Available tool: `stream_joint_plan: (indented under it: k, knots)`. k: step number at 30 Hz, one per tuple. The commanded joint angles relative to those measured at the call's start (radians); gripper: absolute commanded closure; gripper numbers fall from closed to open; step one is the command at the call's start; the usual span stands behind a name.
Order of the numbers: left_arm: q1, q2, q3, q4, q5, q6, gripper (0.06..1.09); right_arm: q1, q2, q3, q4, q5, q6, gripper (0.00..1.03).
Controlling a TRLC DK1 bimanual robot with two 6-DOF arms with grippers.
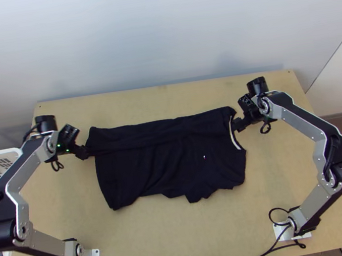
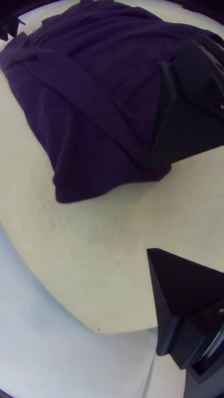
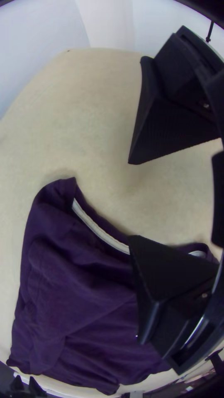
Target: Fold the t-shirt
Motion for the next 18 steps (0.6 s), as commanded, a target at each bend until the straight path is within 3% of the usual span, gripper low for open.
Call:
stream_joint_plan:
  k: [1,4,8,10,14,18]
  knots:
    - [0.056,-0.111,0.008,-0.028,-0.004,-0.031,0.10,-0.011,-0.080,-0.038,-0.029,0.003,-0.005,0.14]
    - [0.090,-0.210,0.021,-0.113,0.002,-0.005,0.10,-0.008,-0.173,-0.060,-0.110,0.003,-0.022,0.14]
    - [0.051,-0.388,-0.015,-0.366,0.087,0.183,0.10,0.031,-0.330,-0.118,-0.213,0.003,-0.100,0.14]
    - [-0.019,-0.463,-0.031,-0.484,0.087,0.243,0.10,0.052,-0.400,-0.149,-0.253,0.003,-0.131,0.14]
    - [-0.188,-0.583,-0.107,-0.599,0.084,0.260,0.10,0.104,-0.503,-0.221,-0.319,0.003,-0.175,0.14]
    - [-0.390,-0.691,-0.225,-0.617,0.007,0.254,0.10,0.158,-0.575,-0.299,-0.363,0.004,-0.198,0.14]
